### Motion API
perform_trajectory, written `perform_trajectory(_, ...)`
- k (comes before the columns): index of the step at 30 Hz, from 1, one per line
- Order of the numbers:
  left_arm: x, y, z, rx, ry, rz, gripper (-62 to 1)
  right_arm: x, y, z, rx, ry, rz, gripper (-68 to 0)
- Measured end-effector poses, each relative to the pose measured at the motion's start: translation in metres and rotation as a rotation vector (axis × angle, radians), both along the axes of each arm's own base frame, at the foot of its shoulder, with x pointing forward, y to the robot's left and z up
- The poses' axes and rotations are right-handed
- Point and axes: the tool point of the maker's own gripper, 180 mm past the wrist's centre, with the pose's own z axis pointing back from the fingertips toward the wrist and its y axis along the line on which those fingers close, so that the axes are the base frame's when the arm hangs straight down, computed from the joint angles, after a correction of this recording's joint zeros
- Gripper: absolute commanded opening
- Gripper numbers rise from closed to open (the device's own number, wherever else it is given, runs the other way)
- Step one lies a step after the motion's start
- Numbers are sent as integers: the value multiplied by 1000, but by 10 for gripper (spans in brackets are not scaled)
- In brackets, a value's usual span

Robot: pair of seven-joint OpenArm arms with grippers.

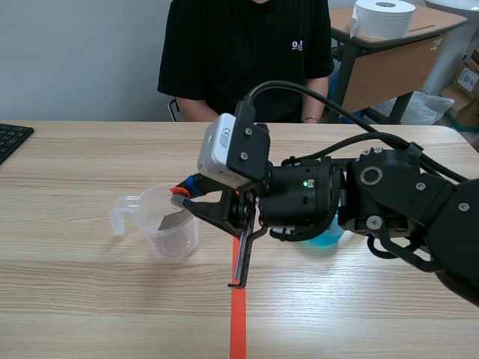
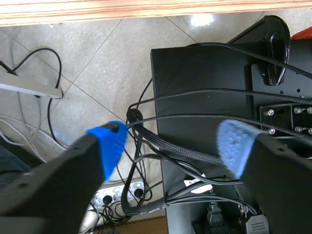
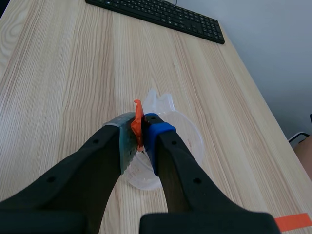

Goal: Do the redox reaction experiment.
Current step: 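Lift the metal plate out of the left beaker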

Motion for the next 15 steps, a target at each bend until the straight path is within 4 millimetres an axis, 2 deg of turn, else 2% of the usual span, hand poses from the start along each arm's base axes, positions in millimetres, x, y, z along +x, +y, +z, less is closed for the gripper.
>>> perform_trajectory(6,0,0,0,0,0,0,-455,-3,2,13,67,-14,21,-662)
perform_trajectory(11,0,0,0,0,1,0,-562,8,-4,25,115,-21,-13,-662)
perform_trajectory(15,0,0,0,0,1,0,-560,17,-9,35,159,-8,-47,-662)
